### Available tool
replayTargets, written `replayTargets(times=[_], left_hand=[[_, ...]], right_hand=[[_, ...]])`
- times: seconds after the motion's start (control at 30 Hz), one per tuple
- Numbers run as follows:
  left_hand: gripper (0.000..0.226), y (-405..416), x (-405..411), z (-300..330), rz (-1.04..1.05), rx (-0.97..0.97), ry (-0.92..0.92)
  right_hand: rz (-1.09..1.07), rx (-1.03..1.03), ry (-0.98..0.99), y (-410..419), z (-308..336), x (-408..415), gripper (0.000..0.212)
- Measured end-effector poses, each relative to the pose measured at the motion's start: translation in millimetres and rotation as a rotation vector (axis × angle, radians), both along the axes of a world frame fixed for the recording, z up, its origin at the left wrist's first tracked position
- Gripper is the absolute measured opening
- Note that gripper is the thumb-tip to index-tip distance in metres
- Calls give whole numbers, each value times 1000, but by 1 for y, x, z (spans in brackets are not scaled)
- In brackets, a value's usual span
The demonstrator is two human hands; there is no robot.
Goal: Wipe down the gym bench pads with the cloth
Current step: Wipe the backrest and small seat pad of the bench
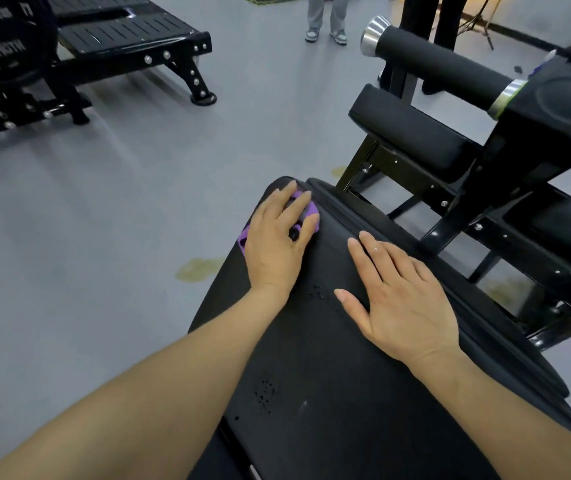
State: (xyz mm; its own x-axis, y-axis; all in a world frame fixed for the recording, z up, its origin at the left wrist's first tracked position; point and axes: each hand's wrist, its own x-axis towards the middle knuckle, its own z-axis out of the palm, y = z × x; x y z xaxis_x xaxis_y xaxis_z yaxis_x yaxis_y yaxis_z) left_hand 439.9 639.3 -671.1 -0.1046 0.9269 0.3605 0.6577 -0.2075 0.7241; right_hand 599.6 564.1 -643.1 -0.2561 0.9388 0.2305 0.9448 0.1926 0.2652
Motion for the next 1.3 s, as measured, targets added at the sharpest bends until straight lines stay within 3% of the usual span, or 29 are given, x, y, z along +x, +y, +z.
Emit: replayTargets(times=[0.13, 0.4, 0.63, 0.87, 1.13, 1.3], left_hand=[[43, -50, -4, -23, -17, -50, -46], [48, 16, 2, 2, 146, -83, -185], [51, -71, 8, -34, -48, -49, -167], [50, 21, 0, 2, 168, -76, -290], [49, -66, 9, -34, 30, -65, -235], [49, -12, -1, -15, 129, -86, -269]], right_hand=[[-9, -5, 7, -1, 1, -1, 69], [16, 27, 6, -1, -3, 0, 69], [11, 11, 17, -3, 0, 0, 69], [25, 30, 5, -2, -2, 0, 68], [18, 0, 7, -2, -1, 0, 69], [32, 20, 15, -1, -2, 1, 69]])
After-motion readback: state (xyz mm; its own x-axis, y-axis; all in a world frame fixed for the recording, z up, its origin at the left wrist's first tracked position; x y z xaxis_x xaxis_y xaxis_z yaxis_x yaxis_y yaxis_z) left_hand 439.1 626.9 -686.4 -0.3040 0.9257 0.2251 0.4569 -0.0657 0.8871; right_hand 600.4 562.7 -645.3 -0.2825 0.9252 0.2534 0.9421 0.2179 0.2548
